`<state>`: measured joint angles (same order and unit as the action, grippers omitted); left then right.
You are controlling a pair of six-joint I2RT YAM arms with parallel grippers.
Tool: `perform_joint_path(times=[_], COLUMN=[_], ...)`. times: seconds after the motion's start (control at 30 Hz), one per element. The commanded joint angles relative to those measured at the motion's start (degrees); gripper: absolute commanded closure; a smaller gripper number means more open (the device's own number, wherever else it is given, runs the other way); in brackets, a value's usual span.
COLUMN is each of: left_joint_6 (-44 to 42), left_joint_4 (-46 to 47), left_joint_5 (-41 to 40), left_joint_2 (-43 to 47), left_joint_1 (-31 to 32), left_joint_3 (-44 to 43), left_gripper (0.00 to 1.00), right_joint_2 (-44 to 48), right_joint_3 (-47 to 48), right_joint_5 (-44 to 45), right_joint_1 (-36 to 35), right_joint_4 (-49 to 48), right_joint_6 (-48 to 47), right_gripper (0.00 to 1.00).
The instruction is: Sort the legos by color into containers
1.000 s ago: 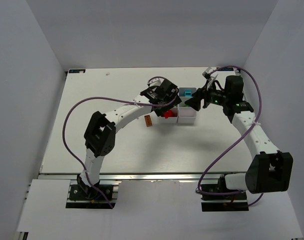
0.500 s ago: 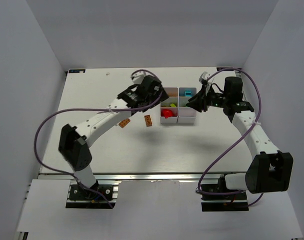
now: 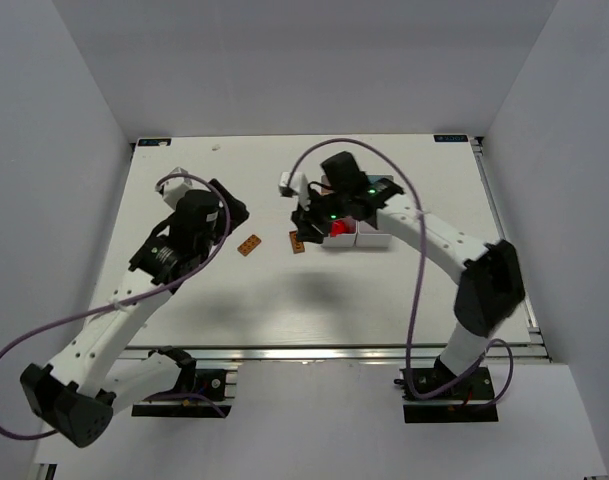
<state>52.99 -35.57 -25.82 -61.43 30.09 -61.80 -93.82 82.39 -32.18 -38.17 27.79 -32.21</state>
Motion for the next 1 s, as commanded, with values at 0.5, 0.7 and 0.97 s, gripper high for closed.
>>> perform_joint_path(times=[0.5,0.7,0.97], left_joint_6=[7.3,7.39,8.97], left_joint_4=[-8.02,-8.9,-9.43], left_joint_5=[-4.59,-4.41,-3.44], left_joint_2=[14.5,12.74,12.21], left_joint_1=[-0.55,-0.55,-0.55], left_joint_3=[7.22,5.29,5.11], left_gripper=[0.02,0.02,0.02], right_joint_2=[-24.39,-26.23,-26.76], right_joint_3=[17.37,15.7,9.9], right_joint_5=[33.59,34.91,37.37], right_joint_1=[-8.67,-8.58,-7.71], right_joint_4=[4.47,-0.8,-9.15], right_joint_6=[31.77,33.16,33.61], right_gripper=[0.29,0.3,0.3])
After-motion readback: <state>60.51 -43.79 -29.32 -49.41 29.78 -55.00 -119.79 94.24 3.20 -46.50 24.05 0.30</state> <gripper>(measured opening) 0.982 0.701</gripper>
